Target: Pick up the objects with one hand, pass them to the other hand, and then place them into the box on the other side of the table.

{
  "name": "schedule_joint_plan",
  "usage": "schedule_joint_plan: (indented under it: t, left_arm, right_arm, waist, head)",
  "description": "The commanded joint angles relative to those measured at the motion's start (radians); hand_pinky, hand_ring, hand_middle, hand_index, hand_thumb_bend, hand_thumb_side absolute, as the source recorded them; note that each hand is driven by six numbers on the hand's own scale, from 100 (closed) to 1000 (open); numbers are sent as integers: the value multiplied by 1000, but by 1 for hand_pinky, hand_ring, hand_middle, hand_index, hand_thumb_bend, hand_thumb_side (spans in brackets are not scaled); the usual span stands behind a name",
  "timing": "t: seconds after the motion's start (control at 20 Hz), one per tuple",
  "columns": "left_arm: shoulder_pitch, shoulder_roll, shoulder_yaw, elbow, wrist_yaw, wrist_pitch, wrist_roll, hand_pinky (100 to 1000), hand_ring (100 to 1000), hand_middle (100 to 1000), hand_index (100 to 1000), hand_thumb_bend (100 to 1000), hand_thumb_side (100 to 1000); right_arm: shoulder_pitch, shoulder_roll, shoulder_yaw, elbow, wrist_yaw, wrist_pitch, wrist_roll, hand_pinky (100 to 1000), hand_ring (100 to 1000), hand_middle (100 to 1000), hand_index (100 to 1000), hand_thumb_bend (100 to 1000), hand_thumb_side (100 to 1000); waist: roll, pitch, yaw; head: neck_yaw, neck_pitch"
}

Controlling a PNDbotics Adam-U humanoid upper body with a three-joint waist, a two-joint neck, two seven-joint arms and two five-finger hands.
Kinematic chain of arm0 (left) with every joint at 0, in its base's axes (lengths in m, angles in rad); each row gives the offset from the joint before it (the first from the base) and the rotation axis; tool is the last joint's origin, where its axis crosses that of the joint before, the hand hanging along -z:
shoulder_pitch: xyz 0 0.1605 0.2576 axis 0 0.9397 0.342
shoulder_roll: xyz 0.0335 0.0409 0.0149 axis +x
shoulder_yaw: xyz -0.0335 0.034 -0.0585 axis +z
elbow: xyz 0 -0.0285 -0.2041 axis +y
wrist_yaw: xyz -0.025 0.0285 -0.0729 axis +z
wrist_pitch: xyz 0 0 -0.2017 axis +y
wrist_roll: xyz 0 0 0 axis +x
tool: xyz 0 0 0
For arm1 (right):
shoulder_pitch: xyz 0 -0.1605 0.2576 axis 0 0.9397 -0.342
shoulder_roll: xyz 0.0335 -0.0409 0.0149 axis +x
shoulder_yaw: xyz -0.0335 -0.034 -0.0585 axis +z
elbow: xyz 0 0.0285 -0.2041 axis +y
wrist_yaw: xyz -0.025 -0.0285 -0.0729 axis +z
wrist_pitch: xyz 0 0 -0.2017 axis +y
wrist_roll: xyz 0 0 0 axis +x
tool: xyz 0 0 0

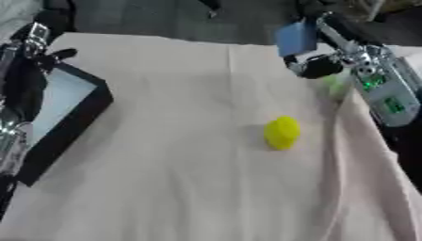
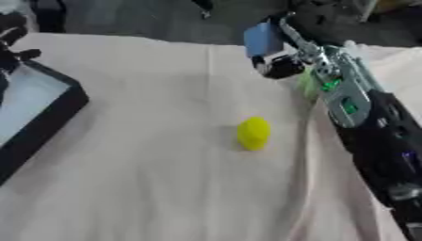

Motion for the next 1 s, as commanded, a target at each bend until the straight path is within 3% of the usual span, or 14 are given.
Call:
schedule_joint_plan:
  t: [0.05, 0.55, 0.85, 1.0]
  left_arm:
    - [-29, 21, -20, -33, -14, 49, -55, 852, 1000, 972, 808, 161, 726]
    - [-83, 12, -104, -13, -44, 194, -240, 861, 1000, 981, 816, 161, 758]
    - [-120, 10, -142, 0, -84, 234, -323, 869, 1000, 987, 826, 168, 743]
    - [-135, 4, -159, 10, -101, 239, -351, 878, 1000, 993, 832, 181, 720]
  right_arm:
    - [-6, 25, 1, -41, 10, -11, -37, 745, 617, 540, 635, 100, 100]
    - [28, 125, 43, -91, -40, -82, -126, 730, 580, 507, 615, 100, 100]
    - [47, 167, 66, -113, -57, -125, -150, 718, 567, 496, 606, 100, 100]
    - [63, 187, 77, -117, -72, -134, -158, 702, 556, 487, 600, 100, 100]
  waist:
    - [-7, -15, 2]
    - [-7, -7, 10]
    - [-6, 1, 11]
    - [-8, 2, 12]
  head:
    - [12, -18]
    - [9, -18]
    - [3, -8]
    - [-9, 13]
